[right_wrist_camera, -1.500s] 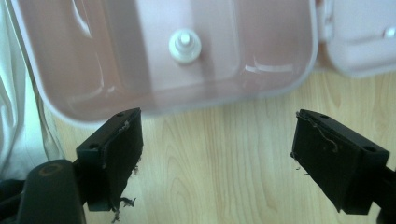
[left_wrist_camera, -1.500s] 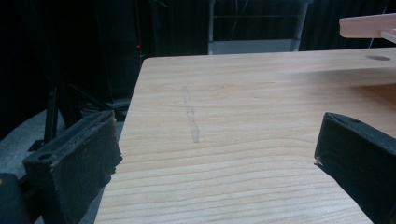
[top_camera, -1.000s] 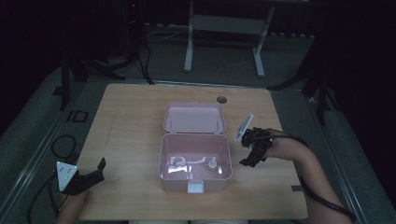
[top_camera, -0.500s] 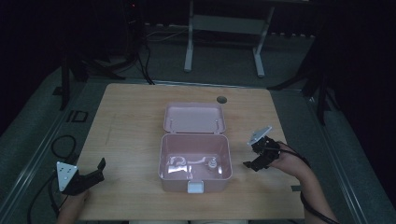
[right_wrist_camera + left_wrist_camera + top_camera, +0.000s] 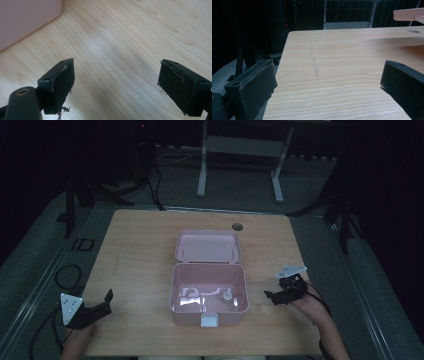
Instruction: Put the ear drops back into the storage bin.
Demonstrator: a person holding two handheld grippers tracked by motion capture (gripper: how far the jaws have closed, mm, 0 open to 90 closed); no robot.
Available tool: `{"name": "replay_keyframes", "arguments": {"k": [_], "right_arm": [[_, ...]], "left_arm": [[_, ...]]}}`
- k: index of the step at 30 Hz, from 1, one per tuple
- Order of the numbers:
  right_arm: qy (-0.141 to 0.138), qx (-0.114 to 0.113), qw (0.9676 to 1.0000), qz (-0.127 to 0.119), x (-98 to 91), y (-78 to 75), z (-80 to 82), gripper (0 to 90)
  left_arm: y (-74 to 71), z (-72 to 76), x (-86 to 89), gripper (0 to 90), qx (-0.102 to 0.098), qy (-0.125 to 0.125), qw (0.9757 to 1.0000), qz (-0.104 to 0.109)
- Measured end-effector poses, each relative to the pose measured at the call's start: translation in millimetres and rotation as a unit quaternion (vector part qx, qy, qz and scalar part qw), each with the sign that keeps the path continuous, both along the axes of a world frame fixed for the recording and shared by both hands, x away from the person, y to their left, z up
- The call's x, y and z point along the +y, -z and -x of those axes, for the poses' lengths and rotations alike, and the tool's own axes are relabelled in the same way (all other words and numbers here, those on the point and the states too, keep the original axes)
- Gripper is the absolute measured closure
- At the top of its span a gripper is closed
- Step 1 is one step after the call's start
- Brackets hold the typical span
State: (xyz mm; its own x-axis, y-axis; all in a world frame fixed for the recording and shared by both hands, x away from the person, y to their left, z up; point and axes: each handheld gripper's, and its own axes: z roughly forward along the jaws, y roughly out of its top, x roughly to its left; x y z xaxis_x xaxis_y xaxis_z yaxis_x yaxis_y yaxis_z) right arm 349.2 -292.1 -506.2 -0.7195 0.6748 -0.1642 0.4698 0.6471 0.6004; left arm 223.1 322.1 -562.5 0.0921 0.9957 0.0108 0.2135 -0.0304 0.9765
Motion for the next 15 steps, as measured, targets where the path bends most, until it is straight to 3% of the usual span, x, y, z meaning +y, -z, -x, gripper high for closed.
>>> {"name": "replay_keyframes", "arguments": {"k": [7,8,11,13,15], "right_arm": [[0.055,-0.037,0.9971,-0.036,-8.8,10.5,6.2,12.7],[0.073,-0.051,0.9945,-0.054,-11.8,13.4,8.5,12.7],[0.086,-0.062,0.9927,-0.057,-13.2,16.6,10.8,12.7],[0.104,-0.070,0.9893,-0.074,-16.2,19.2,12.7,12.7],[0.117,-0.082,0.9872,-0.071,-17.4,22.7,14.8,12.7]], "left_arm": [[0.0,-0.3,0.0,0.4,0.001,0.000,1.0000,0.001],[0.0,-0.3,0.0,0.4,0.001,0.000,1.0000,0.001],[0.0,-0.2,0.0,0.4,0.001,0.000,1.0000,0.001],[0.0,-0.2,0.0,0.4,0.000,0.000,1.0000,0.001],[0.0,-0.2,0.1,0.4,0.000,0.000,1.0000,0.001]]}}
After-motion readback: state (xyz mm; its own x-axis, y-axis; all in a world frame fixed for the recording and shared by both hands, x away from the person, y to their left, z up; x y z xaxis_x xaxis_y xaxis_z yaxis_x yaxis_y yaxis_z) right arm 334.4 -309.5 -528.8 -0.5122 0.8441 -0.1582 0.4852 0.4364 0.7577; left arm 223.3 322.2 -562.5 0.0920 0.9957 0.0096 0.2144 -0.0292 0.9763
